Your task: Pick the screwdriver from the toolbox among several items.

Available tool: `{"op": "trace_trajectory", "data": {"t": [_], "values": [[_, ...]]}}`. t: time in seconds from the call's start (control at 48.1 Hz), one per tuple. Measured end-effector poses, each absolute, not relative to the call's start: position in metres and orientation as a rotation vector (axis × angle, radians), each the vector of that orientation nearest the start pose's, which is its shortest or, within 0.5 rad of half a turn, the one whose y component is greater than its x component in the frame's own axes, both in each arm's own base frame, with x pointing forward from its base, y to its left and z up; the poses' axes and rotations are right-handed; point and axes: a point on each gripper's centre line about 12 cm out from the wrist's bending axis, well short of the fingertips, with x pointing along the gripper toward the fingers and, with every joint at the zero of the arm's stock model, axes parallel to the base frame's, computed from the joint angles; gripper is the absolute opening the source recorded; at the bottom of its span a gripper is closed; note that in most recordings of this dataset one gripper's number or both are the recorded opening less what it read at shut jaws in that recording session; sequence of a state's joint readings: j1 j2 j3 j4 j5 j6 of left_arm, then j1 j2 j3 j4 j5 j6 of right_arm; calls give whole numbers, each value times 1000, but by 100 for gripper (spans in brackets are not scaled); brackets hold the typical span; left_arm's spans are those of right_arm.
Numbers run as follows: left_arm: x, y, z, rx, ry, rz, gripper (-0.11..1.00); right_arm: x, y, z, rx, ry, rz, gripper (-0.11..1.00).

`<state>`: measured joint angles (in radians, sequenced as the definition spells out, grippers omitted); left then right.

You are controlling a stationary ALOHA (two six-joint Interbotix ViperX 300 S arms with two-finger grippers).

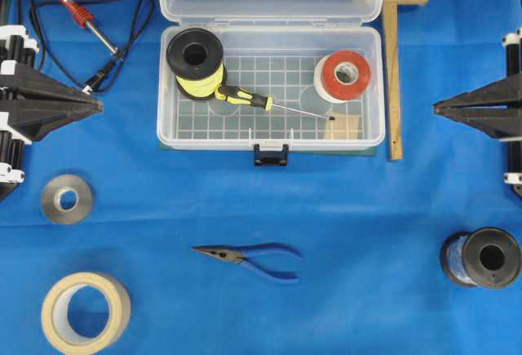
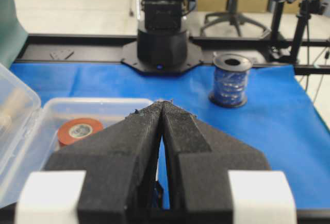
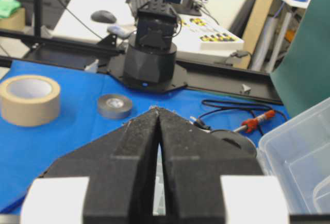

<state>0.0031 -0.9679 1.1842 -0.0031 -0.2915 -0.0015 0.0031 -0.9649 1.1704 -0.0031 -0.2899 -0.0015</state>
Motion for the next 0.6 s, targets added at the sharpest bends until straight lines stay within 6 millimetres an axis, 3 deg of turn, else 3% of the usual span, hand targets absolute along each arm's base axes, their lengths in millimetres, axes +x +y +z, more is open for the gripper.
{"op": "trace_trajectory", "data": {"t": [0.229, 0.603], "values": [[198, 1, 291, -25, -78, 9, 0, 218, -6, 296, 30, 44, -27, 0], [198, 2, 292, -29, -89, 12, 0, 288, -33, 305, 185, 348, -141, 1]]}}
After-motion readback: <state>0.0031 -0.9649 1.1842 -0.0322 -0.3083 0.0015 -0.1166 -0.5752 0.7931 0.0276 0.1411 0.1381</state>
